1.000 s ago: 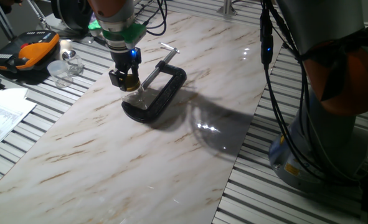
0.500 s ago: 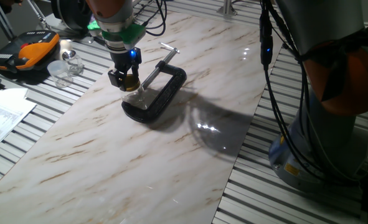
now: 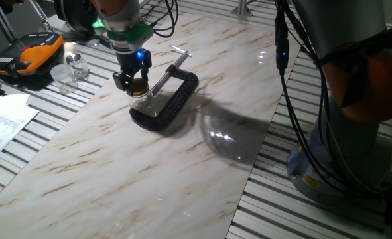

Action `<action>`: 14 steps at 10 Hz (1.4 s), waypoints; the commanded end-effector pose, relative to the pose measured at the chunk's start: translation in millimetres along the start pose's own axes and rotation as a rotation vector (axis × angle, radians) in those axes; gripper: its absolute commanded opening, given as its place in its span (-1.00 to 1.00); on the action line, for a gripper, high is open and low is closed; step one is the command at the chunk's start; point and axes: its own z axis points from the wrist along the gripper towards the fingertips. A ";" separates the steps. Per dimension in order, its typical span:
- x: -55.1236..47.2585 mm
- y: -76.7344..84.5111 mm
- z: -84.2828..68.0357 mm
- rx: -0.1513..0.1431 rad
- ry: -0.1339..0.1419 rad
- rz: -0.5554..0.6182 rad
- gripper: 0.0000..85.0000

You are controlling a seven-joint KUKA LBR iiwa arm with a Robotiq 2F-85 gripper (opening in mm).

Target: Screw the lid onto the jar

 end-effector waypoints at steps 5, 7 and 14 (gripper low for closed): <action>-0.8 1.1 2.1 0.007 -0.002 -0.014 -1.00; -1.0 2.8 3.2 0.005 -0.002 -0.015 -1.00; -1.0 3.2 4.4 0.011 -0.004 -0.015 -1.00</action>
